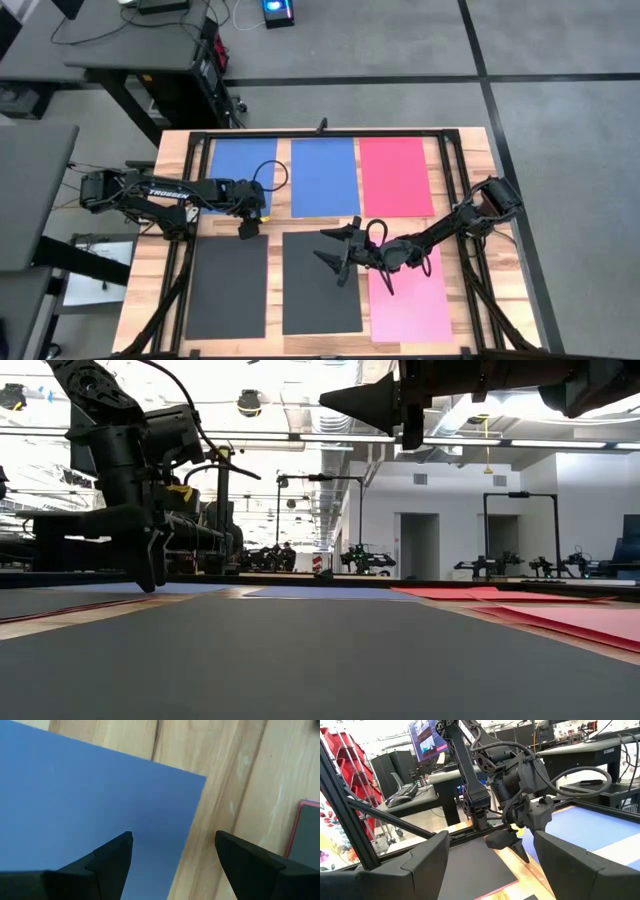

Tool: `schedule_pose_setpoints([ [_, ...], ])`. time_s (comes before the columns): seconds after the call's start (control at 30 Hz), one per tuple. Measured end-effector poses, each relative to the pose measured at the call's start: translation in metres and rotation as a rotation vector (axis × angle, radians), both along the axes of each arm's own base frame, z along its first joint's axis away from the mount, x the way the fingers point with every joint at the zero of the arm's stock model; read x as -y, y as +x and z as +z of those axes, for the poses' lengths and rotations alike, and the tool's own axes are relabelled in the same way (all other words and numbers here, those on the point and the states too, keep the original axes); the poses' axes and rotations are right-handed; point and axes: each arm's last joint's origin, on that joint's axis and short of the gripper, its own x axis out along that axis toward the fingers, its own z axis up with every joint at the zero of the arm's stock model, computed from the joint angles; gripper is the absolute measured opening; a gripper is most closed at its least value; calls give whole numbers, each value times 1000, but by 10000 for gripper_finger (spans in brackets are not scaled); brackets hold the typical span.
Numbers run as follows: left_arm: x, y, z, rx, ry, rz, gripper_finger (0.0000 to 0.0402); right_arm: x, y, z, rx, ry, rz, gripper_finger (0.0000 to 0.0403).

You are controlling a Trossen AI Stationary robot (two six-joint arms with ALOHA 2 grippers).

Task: Organize paper
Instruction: Stack the blue paper on top of the blue paper

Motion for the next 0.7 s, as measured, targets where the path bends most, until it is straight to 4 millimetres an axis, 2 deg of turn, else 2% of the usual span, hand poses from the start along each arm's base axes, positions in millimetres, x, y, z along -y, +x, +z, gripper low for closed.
schedule_pose_setpoints([
  [0.3, 1, 0, 4, 34, -9, 11, 265, 0, 0, 0, 8, 25, 2, 279],
  [0.53, 3, -4, 21, 141, -31, -3, 265, 1, 0, 0, 4, 17, 0, 279],
  [0.7, 3, -5, 26, 170, -31, 8, 265, 1, 0, 1, 4, 10, 0, 279],
])
